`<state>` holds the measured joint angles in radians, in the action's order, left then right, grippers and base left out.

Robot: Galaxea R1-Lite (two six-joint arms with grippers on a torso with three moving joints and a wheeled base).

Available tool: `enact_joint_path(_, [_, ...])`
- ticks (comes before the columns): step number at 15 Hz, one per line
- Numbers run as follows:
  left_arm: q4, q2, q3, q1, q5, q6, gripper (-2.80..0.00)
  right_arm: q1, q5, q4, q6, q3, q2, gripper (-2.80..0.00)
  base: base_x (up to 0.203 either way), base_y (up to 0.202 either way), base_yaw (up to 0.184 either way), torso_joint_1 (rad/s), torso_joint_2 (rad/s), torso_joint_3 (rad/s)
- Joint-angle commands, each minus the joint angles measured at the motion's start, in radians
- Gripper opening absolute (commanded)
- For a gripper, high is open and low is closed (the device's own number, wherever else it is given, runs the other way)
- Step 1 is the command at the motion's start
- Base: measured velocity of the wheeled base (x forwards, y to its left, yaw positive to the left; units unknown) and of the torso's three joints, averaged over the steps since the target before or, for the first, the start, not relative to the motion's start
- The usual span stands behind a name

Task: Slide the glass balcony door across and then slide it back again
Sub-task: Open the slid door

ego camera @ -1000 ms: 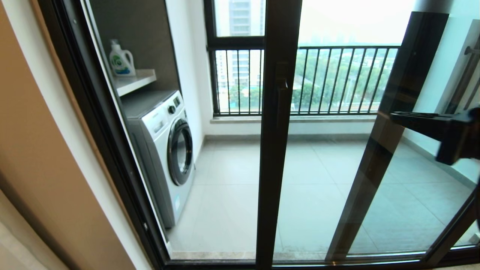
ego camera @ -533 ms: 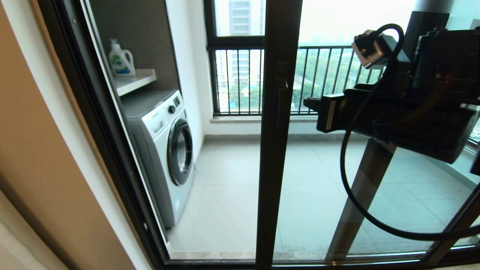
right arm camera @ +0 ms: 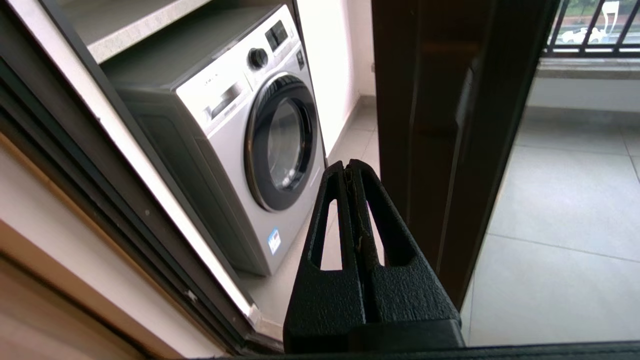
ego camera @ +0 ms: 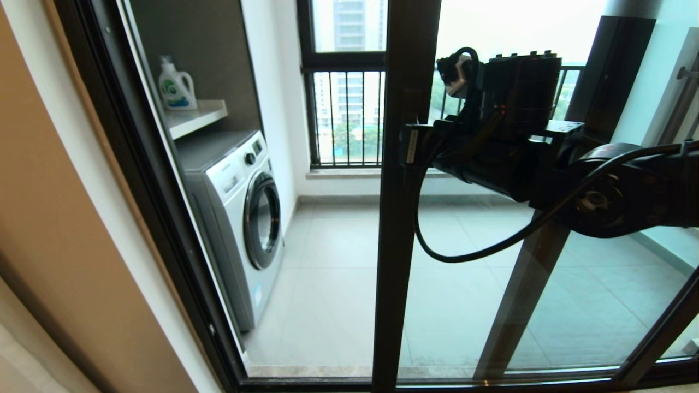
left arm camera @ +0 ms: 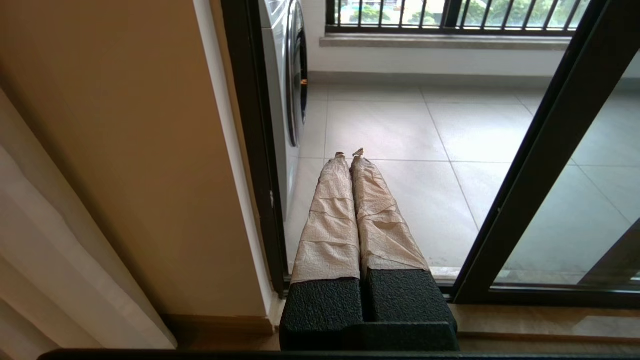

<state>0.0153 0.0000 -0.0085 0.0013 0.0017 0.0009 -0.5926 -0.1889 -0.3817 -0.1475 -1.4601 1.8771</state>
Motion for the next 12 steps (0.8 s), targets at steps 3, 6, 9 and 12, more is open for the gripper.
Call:
enact_joint_path(3, [0.0, 0.002, 0.001, 0.0, 0.0, -0.001, -2.8, 0.007, -0.007, 0.012, -0.003, -0.167, 0.157, -2.8, 0.0, 0.0, 0.0, 0.0, 0.0, 0.0])
enact_joint_path(6, [0.0, 0.002, 0.001, 0.0, 0.0, 0.001, -2.8, 0.01, -0.026, 0.024, -0.003, -0.215, 0.197, -2.8, 0.0, 0.0, 0.0, 0.0, 0.0, 0.0])
enact_joint_path(9, [0.0, 0.002, -0.001, 0.0, 0.0, 0.001, -2.8, 0.034, -0.029, 0.027, -0.002, -0.227, 0.206, -2.8, 0.0, 0.0, 0.0, 0.0, 0.0, 0.0])
enact_joint_path(12, [0.0, 0.002, 0.001, 0.0, 0.0, -0.001, -2.8, 0.074, -0.029, 0.026, 0.0, -0.225, 0.206, -2.8, 0.0, 0.0, 0.0, 0.0, 0.0, 0.0])
